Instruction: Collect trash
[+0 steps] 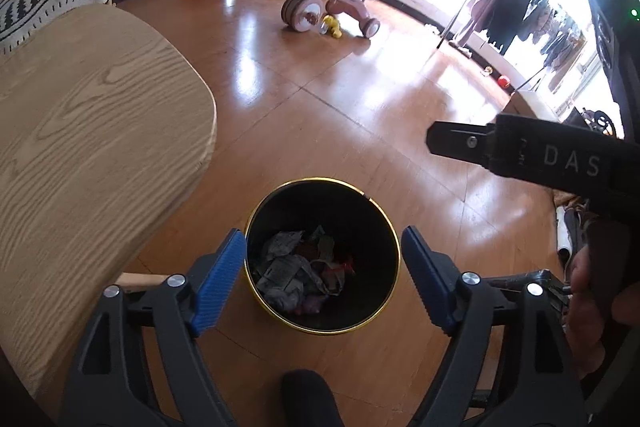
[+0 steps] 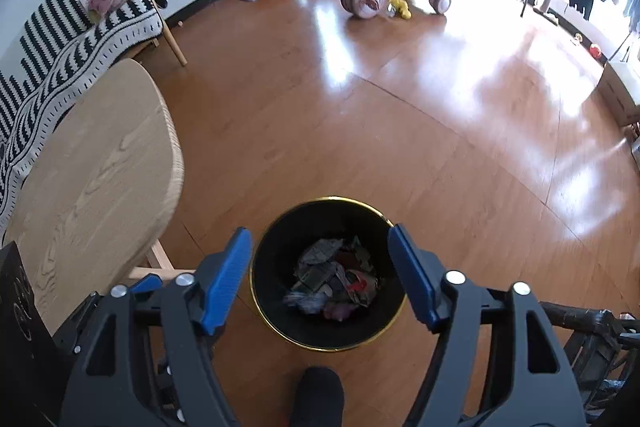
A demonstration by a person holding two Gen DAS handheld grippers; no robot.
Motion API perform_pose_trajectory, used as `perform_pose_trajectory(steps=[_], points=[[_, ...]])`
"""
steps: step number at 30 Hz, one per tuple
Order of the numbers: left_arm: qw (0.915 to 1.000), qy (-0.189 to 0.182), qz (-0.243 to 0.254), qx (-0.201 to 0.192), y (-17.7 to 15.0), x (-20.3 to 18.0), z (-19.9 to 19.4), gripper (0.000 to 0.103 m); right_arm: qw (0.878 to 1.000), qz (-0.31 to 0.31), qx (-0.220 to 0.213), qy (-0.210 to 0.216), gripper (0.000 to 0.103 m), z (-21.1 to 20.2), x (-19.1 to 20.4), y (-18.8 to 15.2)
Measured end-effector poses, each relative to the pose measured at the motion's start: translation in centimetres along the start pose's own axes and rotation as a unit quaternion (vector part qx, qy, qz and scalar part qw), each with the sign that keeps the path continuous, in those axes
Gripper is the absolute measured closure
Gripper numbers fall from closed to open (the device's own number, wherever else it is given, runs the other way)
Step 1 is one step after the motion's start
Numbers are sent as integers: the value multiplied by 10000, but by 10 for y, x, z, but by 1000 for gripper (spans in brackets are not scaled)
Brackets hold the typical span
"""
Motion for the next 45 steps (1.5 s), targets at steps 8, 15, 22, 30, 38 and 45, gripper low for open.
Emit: perform_pose_trajectory(steps=[8,15,22,30,38,45], points=[[9980,170,-421,-437,-22,58,-75,12,9965,-705,-232,374,23,-17,84,-3],[9763,1511,-1190,-993,-104,215,-200,10,9753,-1937,-283,1019,16,-39,241,-40],[9191,2436,-2750,-1422,-231,358,-319,10,9445,-2772,-413,1716,15,-67,398,-94],[8722,2806,-3683,-1575,-335,422,-374,10,9168,-3613,-560,1608,15,-61,518,-153],[8546,2946,-3921,-1708,-363,447,-399,10,9010,-4082,-512,1373,15,-37,561,-186],[8580,3004,-3811,-1687,-357,451,-396,10,9008,-4112,-425,1330,15,-29,558,-189]])
Point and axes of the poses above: each gripper's, at about its wrist camera, not at the fingertips, and z roughly the way its jaws point, x to its left, y to its top, the point moved 7 cm from there along z, roughly the way its jaws point, and after that the axes turned 14 degrees about x, right-handed, at the moved point
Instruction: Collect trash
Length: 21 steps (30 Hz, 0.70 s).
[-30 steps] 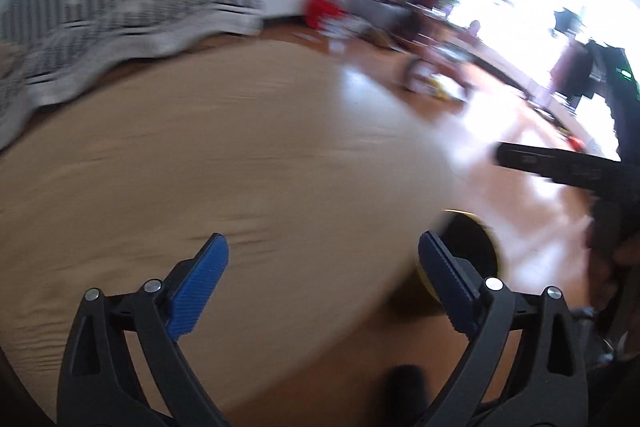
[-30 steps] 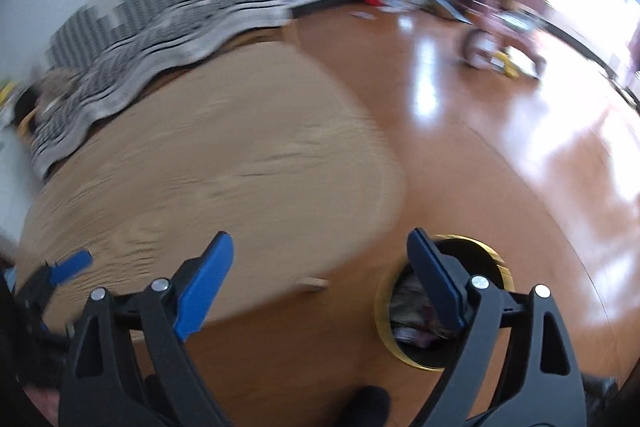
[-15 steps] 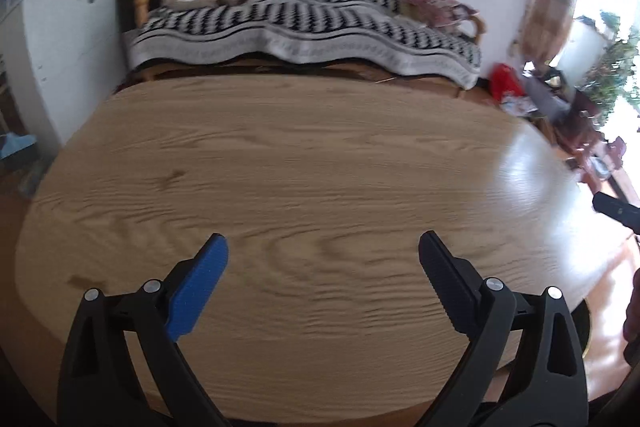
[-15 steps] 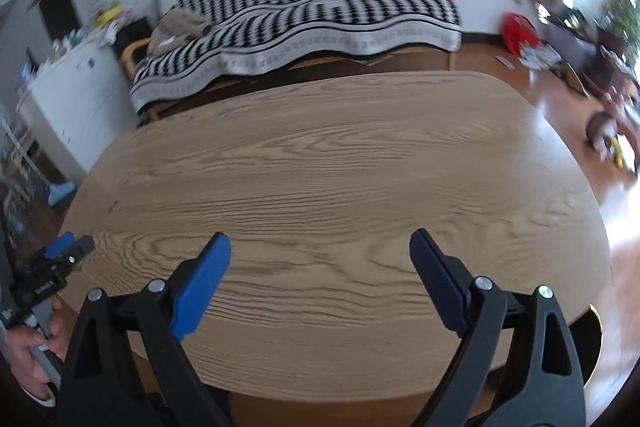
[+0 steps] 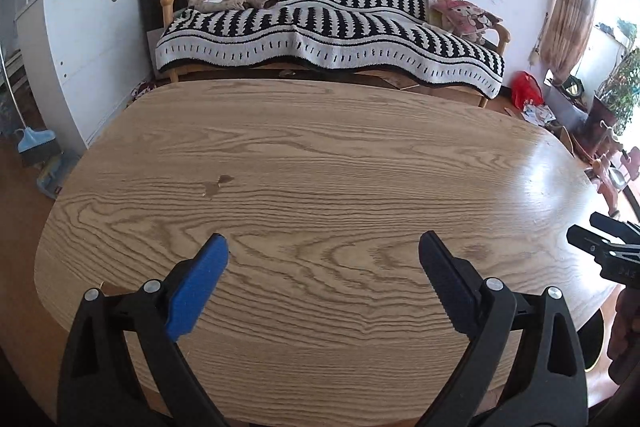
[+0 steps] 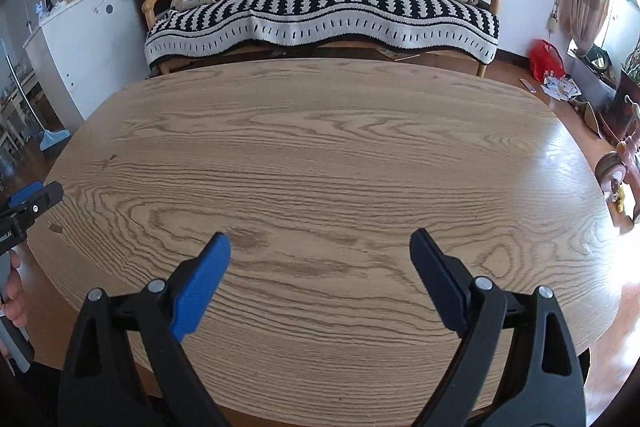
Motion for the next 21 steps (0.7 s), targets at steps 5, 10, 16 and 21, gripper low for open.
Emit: perform_pose_trajectory(steps=[5,10,16,21], points=[[9999,47,93,-33,1,-7,1,10,10000,18,1,15,15,-1,-4,-2],[9999,36,100,-21,0,-10,1,10,10000,30,-13,9,15,-4,-7,-3],[9999,68,101,-19,-1,-12,2,10,10000,64,-10,12,15,-6,-12,-4],[9999,68,108,-17,-1,-11,3,10,10000,69,-32,-6,15,-7,-12,-4]])
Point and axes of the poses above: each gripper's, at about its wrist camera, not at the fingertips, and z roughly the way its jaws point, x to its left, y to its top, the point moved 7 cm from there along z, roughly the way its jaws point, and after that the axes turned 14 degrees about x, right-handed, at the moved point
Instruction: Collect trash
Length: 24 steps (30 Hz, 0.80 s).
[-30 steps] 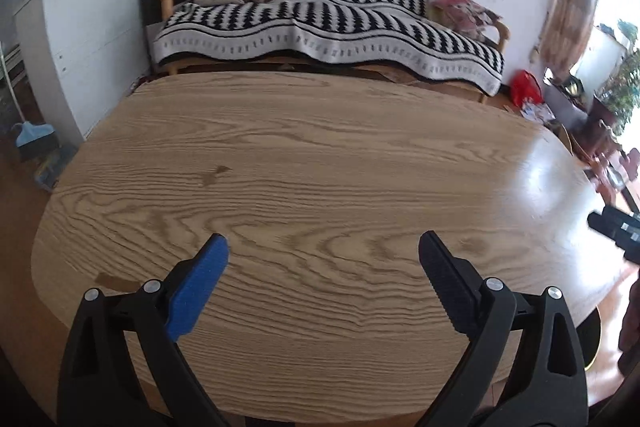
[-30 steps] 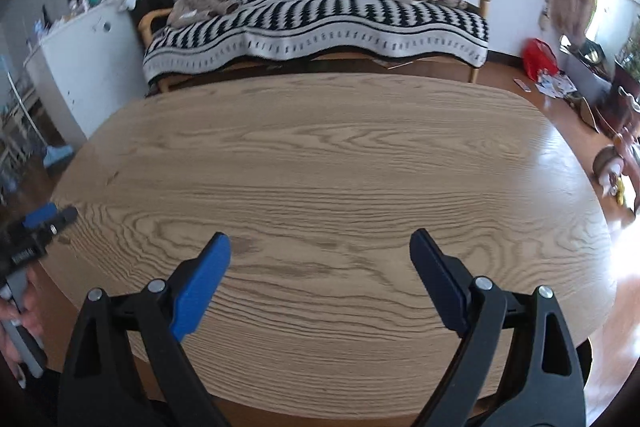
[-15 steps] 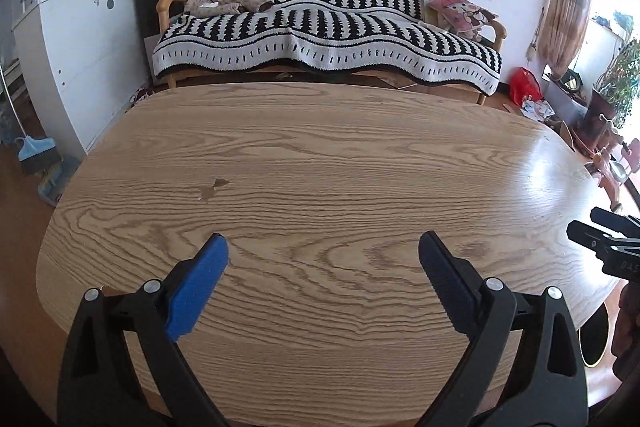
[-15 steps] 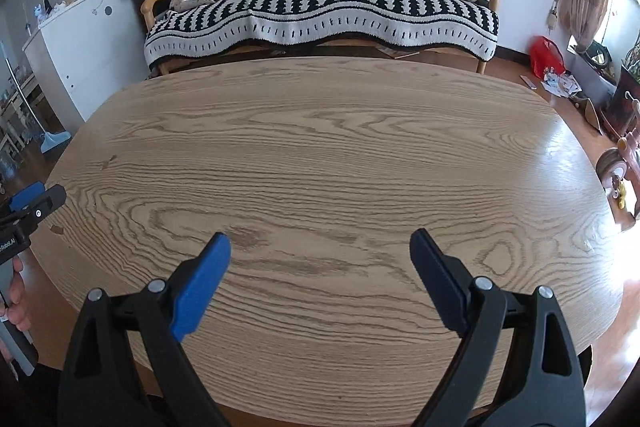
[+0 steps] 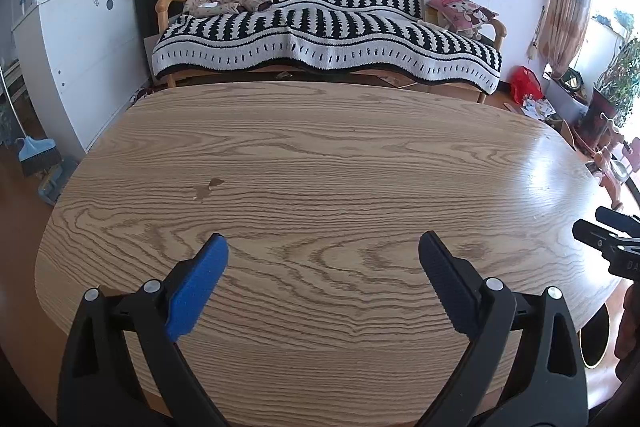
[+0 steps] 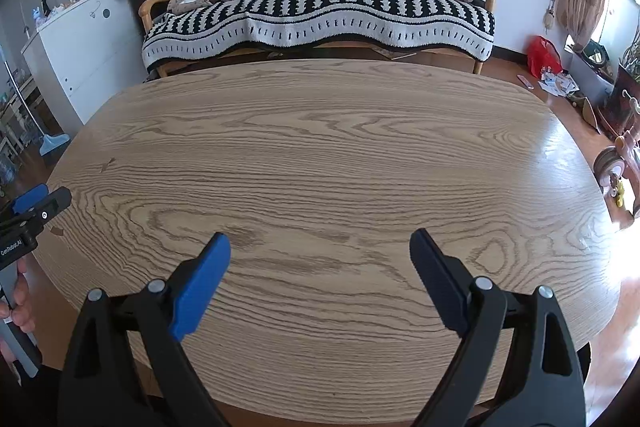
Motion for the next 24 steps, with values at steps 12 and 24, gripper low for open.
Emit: perform_pose_trajectory(steps=[12,24], points=[[10000,5,6,-8,1,0,0,10,10000,-28,-19,6,15,-3,2,1],[10000,12,15,6,1,-1,0,10,10000,-40,-35,5,15,-5,3,-1]])
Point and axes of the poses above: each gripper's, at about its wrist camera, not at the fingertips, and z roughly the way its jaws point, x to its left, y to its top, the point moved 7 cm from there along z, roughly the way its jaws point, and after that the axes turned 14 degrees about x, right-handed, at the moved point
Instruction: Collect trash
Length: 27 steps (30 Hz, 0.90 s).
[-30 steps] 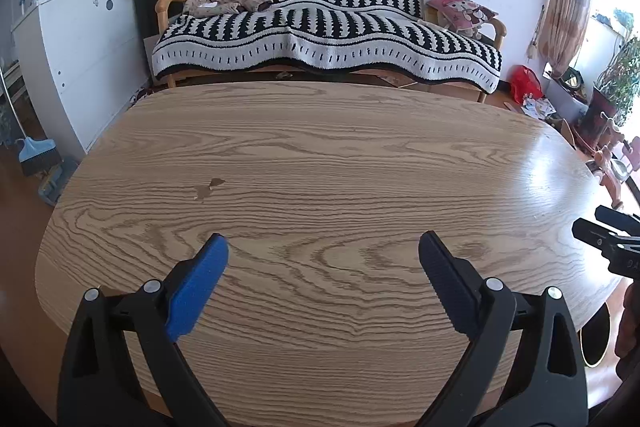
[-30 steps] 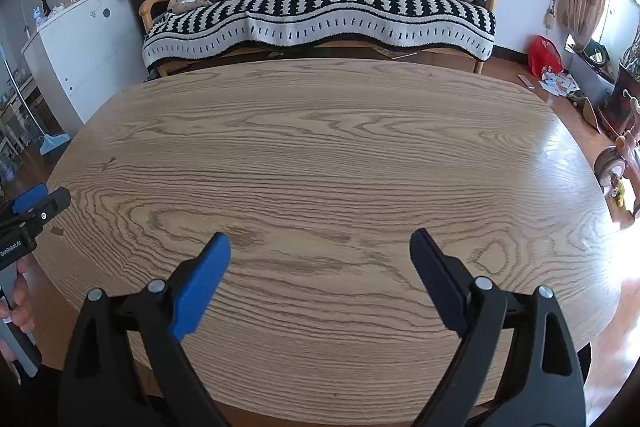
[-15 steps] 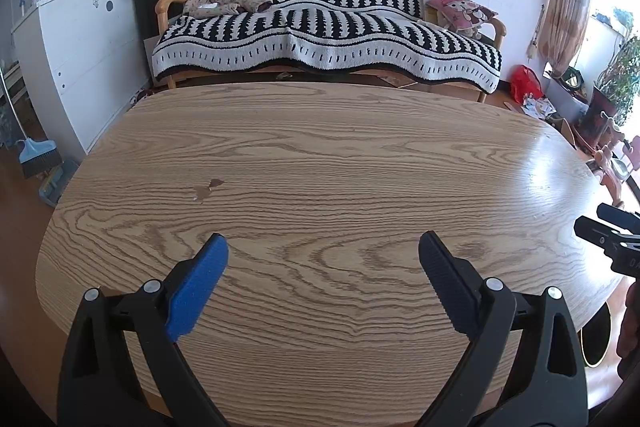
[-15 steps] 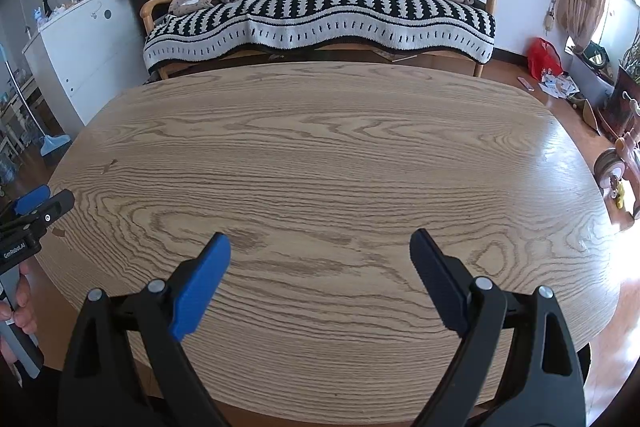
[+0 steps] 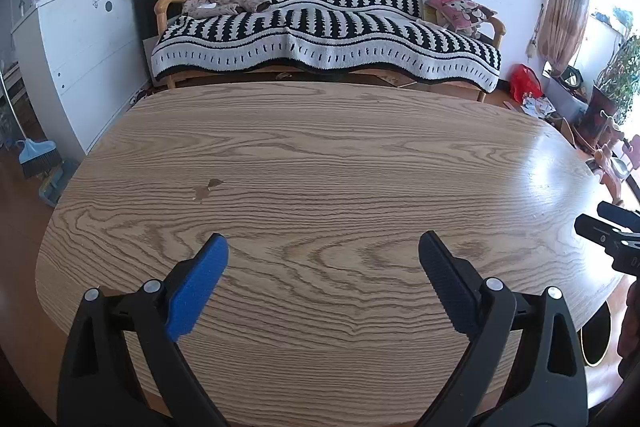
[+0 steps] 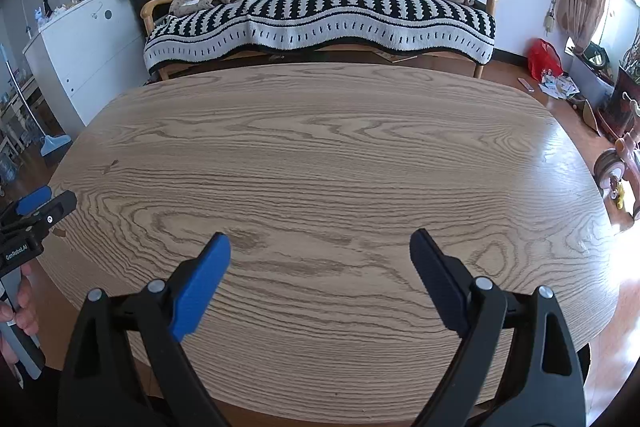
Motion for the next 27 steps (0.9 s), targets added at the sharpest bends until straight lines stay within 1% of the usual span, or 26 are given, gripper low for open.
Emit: perform_pose_trajectory(steps=[27], points=[[10000,35,65,-11,3,1,3,10,10000,-17,5,-4,15,-6,0,3]])
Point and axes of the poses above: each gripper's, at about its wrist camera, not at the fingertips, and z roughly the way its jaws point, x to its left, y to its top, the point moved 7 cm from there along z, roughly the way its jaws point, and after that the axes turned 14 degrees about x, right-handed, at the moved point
